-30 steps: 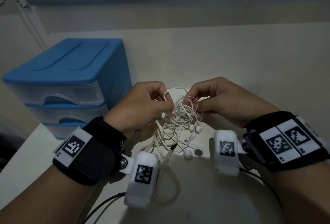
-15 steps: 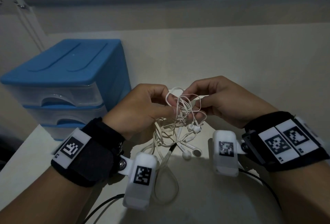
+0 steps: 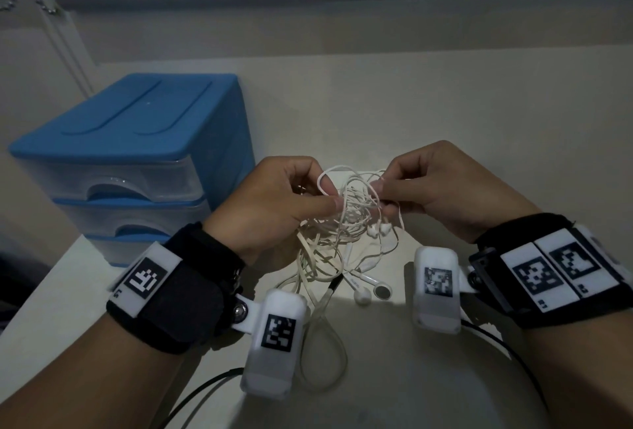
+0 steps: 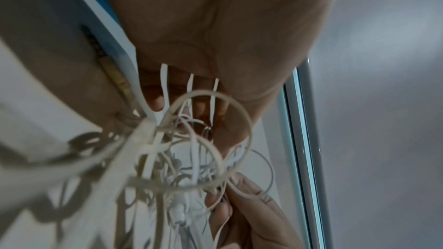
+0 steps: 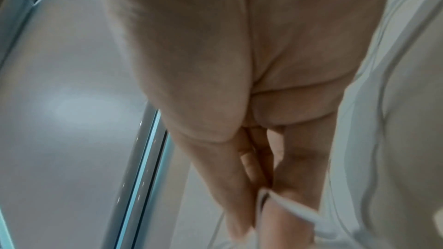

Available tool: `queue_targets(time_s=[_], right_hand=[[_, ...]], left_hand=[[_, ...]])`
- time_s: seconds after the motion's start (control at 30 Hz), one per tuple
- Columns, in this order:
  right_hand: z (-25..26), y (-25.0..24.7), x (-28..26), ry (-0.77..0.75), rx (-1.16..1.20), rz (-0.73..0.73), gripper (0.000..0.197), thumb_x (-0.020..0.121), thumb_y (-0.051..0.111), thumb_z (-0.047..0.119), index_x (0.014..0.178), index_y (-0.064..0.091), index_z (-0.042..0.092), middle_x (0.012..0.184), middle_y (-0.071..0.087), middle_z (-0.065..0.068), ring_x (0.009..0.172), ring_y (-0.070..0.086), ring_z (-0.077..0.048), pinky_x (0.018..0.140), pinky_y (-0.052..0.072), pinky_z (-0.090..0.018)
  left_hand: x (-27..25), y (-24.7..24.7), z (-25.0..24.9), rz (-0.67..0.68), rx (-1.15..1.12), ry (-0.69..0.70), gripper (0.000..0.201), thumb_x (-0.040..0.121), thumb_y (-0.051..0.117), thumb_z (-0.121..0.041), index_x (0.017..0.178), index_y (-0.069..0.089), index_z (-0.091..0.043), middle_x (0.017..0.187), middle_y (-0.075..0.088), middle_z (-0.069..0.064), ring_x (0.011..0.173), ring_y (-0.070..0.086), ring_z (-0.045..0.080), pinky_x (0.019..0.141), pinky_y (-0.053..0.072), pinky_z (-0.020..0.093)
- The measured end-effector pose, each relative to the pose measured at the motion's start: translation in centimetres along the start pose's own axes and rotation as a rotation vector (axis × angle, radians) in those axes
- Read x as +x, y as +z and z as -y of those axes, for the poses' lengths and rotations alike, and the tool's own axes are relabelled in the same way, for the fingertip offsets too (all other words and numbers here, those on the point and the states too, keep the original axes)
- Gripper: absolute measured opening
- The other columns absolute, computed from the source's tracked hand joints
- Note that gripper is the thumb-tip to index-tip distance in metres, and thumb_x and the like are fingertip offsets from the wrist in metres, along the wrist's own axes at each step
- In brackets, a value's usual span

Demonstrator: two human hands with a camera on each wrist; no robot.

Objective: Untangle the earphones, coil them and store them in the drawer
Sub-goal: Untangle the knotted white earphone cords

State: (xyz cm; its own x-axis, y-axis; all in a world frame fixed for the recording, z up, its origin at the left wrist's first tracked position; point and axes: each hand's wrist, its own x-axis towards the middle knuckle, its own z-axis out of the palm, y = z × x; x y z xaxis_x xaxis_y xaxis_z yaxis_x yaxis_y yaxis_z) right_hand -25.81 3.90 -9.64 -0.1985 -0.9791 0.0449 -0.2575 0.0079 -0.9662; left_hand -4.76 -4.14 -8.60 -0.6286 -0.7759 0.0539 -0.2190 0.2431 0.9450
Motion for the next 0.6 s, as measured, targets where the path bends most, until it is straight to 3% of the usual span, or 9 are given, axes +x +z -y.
queue_targets(time_s=[0.07, 0.13, 0.23, 0.33, 0.43, 0.6], right_hand=[[0.1, 0.1, 0.1, -0.024, 0.010, -0.080, 0.026, 0.093, 0.070, 0.011, 0.077, 0.066, -0.009, 0.068, 0.067, -0.022, 0.055, 0.063, -0.022, 0.057, 0.055, -0.029], [0.1, 0.0, 0.4, -0.084, 0.007, -0.226, 0.027, 0.100, 0.063, 0.016, 0.076, 0.062, 0.002, 0.067, 0.066, -0.014, 0.047, 0.057, -0.016, 0.048, 0.045, -0.024], [0.4, -0.3, 0.8, -0.180, 0.056, -0.378, 0.029, 0.104, 0.056, 0.021, 0.077, 0.057, 0.012, 0.060, 0.059, -0.004, 0.044, 0.042, -0.013, 0.045, 0.034, -0.023], [0.8, 0.1, 0.7, -0.181, 0.189, -0.318, 0.036, 0.106, 0.051, 0.023, 0.071, 0.049, 0.014, 0.053, 0.042, 0.001, 0.046, 0.029, -0.012, 0.043, 0.025, -0.022], [1.4, 0.7, 0.5, -0.178, 0.385, -0.224, 0.042, 0.108, 0.045, 0.021, 0.066, 0.038, 0.020, 0.054, 0.029, 0.007, 0.048, 0.021, -0.010, 0.045, 0.017, -0.024], [2.1, 0.0, 0.5, -0.251, 0.702, -0.342, 0.042, 0.106, 0.048, 0.027, 0.065, 0.039, 0.020, 0.055, 0.034, 0.002, 0.049, 0.036, -0.014, 0.051, 0.033, -0.027]], left_hand=[[0.0, 0.0, 0.0, -0.004, 0.005, 0.004, 0.015, 0.079, 0.082, -0.005, 0.083, 0.069, 0.000, 0.078, 0.069, 0.014, 0.062, 0.062, 0.013, 0.054, 0.050, 0.019], [0.0, 0.0, 0.0, -0.014, 0.036, 0.014, 0.016, 0.079, 0.083, -0.006, 0.081, 0.068, -0.003, 0.076, 0.067, 0.011, 0.065, 0.061, 0.012, 0.059, 0.050, 0.016], [0.0, 0.0, -0.1, -0.028, 0.080, 0.017, 0.015, 0.079, 0.081, -0.002, 0.079, 0.067, -0.007, 0.078, 0.066, 0.018, 0.068, 0.062, 0.013, 0.060, 0.048, 0.015], [0.1, 0.1, -0.3, -0.042, 0.044, -0.019, 0.017, 0.083, 0.072, 0.004, 0.079, 0.064, -0.010, 0.079, 0.064, 0.026, 0.063, 0.062, 0.011, 0.051, 0.043, 0.013], [0.2, 0.1, -0.4, -0.059, 0.005, -0.062, 0.019, 0.087, 0.063, 0.004, 0.081, 0.062, -0.013, 0.065, 0.057, 0.006, 0.048, 0.049, 0.006, 0.042, 0.034, 0.011], [0.3, -0.1, -0.1, -0.062, 0.034, -0.060, 0.022, 0.086, 0.062, 0.003, 0.076, 0.064, -0.016, 0.063, 0.053, 0.002, 0.050, 0.044, 0.011, 0.041, 0.032, 0.015]])
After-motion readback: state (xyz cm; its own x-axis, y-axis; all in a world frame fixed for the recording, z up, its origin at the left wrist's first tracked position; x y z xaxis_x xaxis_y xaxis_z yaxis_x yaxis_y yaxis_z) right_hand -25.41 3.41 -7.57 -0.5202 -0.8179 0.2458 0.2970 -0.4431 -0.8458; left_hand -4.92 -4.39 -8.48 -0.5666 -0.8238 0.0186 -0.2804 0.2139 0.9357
